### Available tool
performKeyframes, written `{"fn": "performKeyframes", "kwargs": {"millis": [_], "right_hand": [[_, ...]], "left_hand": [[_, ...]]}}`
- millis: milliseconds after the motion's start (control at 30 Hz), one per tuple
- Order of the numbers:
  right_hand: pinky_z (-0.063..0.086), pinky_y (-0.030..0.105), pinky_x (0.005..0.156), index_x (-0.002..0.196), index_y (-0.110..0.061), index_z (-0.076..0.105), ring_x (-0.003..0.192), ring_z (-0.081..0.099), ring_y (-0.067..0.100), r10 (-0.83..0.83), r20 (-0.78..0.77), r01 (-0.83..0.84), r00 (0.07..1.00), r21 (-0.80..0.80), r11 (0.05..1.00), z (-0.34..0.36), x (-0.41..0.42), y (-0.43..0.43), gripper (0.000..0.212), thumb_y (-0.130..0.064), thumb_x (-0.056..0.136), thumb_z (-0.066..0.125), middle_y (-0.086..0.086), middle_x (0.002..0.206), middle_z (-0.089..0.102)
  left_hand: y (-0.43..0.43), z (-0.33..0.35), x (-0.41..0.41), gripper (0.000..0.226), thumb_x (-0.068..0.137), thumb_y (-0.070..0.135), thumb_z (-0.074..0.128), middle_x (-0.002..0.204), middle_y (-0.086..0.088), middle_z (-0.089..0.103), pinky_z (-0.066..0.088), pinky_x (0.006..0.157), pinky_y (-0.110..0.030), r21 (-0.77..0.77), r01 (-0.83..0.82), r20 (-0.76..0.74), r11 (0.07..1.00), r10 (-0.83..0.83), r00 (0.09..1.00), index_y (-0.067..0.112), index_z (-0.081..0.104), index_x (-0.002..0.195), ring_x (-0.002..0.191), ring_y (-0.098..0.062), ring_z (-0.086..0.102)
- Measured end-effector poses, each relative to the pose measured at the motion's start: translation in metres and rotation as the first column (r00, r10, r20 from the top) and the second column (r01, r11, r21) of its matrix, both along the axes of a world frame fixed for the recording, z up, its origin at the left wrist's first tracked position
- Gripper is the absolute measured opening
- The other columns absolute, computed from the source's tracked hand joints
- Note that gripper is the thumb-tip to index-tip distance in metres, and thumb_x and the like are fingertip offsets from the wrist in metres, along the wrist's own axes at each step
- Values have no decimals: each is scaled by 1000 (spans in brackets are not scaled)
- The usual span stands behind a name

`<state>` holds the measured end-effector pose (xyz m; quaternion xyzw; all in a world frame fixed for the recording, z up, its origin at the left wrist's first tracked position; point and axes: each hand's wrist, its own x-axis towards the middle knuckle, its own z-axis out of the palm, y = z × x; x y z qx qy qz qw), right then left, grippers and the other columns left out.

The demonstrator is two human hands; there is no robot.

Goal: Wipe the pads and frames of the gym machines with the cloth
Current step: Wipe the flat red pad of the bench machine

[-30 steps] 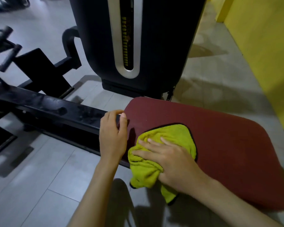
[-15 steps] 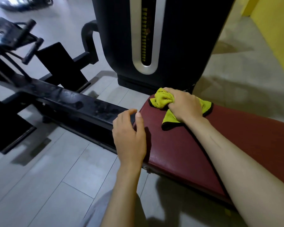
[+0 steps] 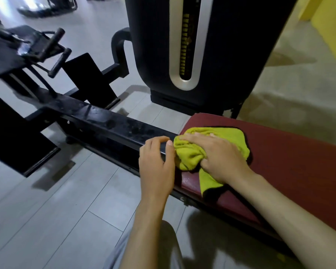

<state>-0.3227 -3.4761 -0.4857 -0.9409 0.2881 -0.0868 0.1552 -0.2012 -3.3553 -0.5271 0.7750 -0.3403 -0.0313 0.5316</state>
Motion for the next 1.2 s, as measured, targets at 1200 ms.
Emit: {"fn": "performKeyframes", "kwargs": {"millis": [1200], "right_hand": [[45, 47, 113, 142, -36, 58, 137, 56, 16, -409, 100, 420, 907, -133, 898, -6, -228, 52, 92, -12, 53, 65, -8, 147, 59]], "left_hand": [[-31, 42, -49, 23, 101, 32, 57, 121, 8, 59, 47, 100, -41, 231, 310, 317, 922, -372, 872, 25, 62, 122, 117, -15, 53]]}}
